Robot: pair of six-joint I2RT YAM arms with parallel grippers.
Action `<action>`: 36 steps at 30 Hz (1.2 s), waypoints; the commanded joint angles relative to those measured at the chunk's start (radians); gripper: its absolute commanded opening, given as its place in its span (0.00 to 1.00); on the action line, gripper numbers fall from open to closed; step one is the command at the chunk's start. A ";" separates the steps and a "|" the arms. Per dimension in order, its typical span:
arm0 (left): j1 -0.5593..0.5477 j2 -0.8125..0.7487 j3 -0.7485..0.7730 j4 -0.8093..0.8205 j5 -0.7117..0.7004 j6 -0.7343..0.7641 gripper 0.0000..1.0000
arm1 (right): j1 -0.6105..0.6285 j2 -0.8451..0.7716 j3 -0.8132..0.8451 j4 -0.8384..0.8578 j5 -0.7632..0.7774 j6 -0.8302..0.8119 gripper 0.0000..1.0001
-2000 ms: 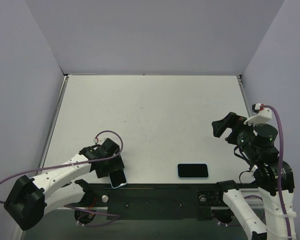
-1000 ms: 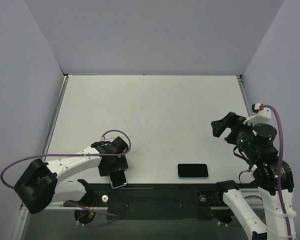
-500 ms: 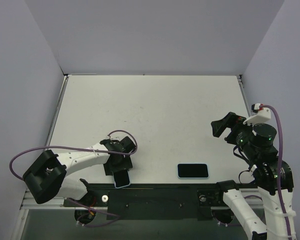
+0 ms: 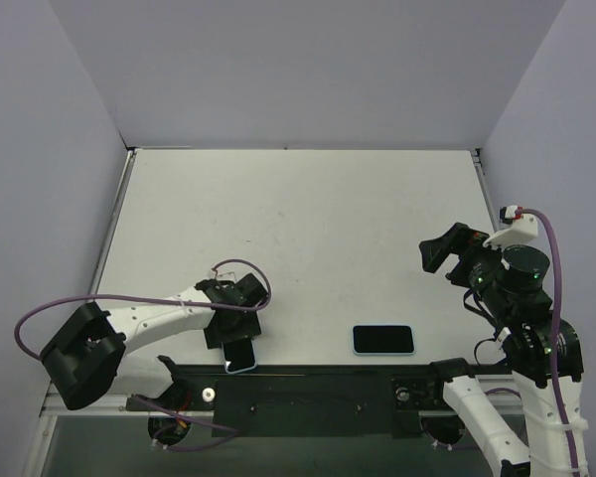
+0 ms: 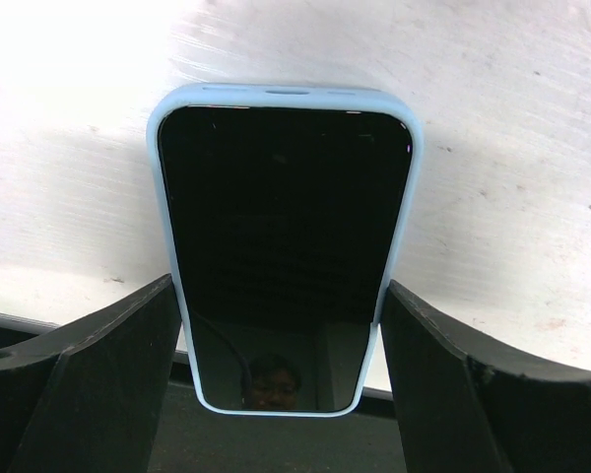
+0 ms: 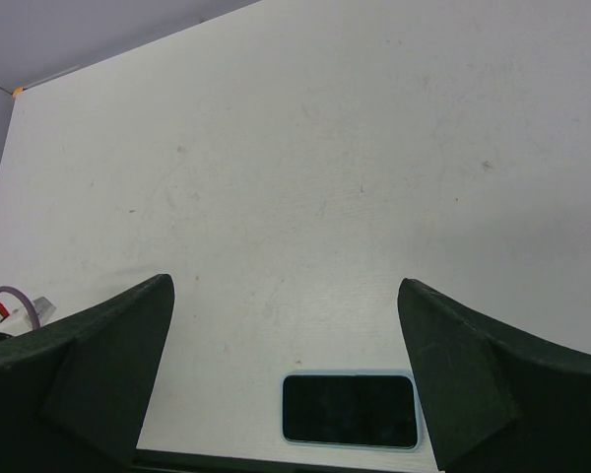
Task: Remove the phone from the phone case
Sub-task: Pick up the phone at the center of the board.
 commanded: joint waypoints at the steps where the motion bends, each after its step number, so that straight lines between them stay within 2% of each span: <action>1: 0.019 -0.038 0.053 -0.082 -0.088 -0.002 0.00 | 0.008 -0.003 -0.006 0.033 0.012 -0.001 0.90; 14: 0.047 -0.109 0.126 -0.131 -0.092 0.003 0.00 | 0.010 0.006 -0.012 0.038 0.002 -0.007 0.90; 19: 0.138 -0.184 0.180 -0.081 -0.004 0.010 0.00 | 0.011 0.009 -0.046 0.034 -0.006 -0.013 0.90; 22: 0.227 -0.221 0.197 0.028 0.096 -0.019 0.00 | 0.025 0.014 -0.098 0.086 -0.094 -0.003 0.90; 24: 0.275 -0.213 0.221 0.085 0.158 -0.058 0.00 | 0.081 0.012 -0.153 0.165 -0.132 0.042 0.90; 25: 0.286 -0.208 0.232 0.137 0.197 -0.075 0.00 | 0.150 0.003 -0.179 0.236 -0.127 0.053 0.90; 28: 0.329 -0.202 0.237 0.249 0.274 -0.179 0.00 | 0.317 -0.002 -0.276 0.367 -0.054 0.121 0.90; 30: 0.352 -0.193 0.229 0.344 0.345 -0.253 0.00 | 0.451 0.026 -0.304 0.451 0.021 0.143 0.89; 32: 0.363 -0.176 0.218 0.441 0.412 -0.333 0.00 | 0.636 0.070 -0.318 0.519 0.136 0.140 0.88; 33: 0.363 -0.166 0.209 0.509 0.446 -0.380 0.00 | 0.690 0.084 -0.319 0.556 0.211 0.129 0.88; 36: 0.363 -0.159 0.182 0.602 0.477 -0.461 0.00 | 0.894 0.191 -0.318 0.619 0.366 0.093 0.86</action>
